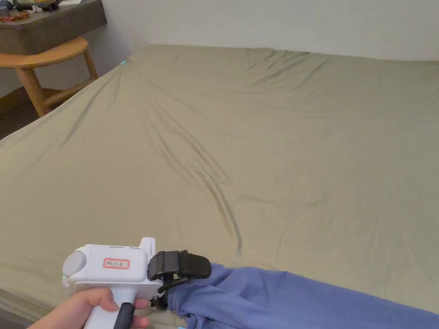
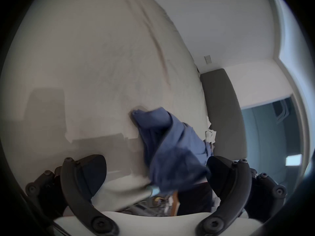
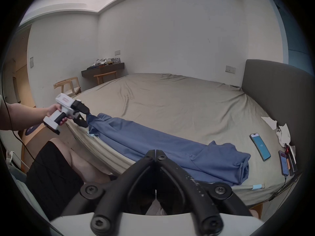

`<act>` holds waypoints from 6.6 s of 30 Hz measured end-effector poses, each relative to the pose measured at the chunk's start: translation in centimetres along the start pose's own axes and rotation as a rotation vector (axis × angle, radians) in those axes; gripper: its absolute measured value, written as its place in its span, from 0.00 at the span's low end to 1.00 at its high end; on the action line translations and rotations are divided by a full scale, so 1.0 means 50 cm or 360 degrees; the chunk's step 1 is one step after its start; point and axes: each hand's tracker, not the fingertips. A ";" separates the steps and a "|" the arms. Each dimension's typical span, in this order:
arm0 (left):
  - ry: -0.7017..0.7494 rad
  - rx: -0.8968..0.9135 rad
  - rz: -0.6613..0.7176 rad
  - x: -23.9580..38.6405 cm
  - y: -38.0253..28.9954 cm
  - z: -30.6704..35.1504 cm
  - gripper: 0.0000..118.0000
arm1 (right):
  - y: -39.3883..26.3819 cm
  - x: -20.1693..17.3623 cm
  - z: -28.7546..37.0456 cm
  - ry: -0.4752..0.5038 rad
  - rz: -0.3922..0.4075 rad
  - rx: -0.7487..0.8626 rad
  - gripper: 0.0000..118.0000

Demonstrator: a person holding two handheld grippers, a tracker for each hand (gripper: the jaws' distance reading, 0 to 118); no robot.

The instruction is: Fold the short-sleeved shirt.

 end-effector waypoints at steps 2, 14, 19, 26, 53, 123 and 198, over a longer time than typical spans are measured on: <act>0.0065 -0.0128 -0.0132 0.015 0.001 -0.055 1.00 | 0.005 0.004 -0.019 0.0019 -0.0020 -0.0027 0.01; 0.0503 -0.0017 -0.0414 0.097 0.040 -0.052 0.09 | 0.026 -0.014 -0.036 0.0083 0.0028 0.0023 0.01; 0.0739 0.0137 -0.0426 0.128 0.098 0.072 0.09 | 0.024 -0.009 -0.023 0.0075 0.0045 0.0043 0.01; 0.1402 0.0107 -0.0348 0.216 0.118 0.195 0.09 | 0.010 -0.001 -0.014 0.0094 -0.0005 0.0068 0.01; 0.0771 0.0010 -0.0752 0.497 -0.068 -0.215 0.83 | -0.049 0.029 0.060 0.0082 -0.0121 0.0094 0.01; 0.1224 -0.0254 -0.0909 0.524 -0.037 -0.152 0.12 | -0.019 -0.064 0.056 0.0263 0.0065 0.0081 0.01; 0.0121 -0.0337 -0.0676 0.198 -0.031 -0.295 0.78 | 0.028 0.052 -0.331 0.0234 -0.0227 -0.0206 0.01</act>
